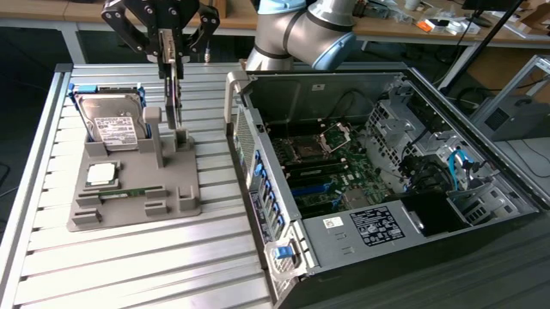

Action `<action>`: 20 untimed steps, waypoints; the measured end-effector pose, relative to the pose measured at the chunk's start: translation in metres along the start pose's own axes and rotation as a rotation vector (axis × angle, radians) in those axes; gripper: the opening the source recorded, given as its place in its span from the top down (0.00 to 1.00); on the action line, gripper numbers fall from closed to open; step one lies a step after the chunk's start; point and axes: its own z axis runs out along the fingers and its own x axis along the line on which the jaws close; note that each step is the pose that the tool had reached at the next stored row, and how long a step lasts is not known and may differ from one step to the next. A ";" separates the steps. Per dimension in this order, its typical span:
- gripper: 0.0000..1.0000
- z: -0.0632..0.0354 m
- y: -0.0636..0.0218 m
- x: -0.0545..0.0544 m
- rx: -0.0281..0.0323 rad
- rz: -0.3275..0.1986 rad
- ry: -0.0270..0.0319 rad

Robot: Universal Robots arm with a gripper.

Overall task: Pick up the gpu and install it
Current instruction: 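Pick up the gpu and move the gpu toward the slot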

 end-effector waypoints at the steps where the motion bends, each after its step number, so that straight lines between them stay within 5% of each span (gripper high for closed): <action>1: 0.73 -0.0002 0.0000 0.000 0.0000 0.000 0.0001; 20: 0.73 -0.0044 0.0002 0.000 0.0001 0.000 0.0001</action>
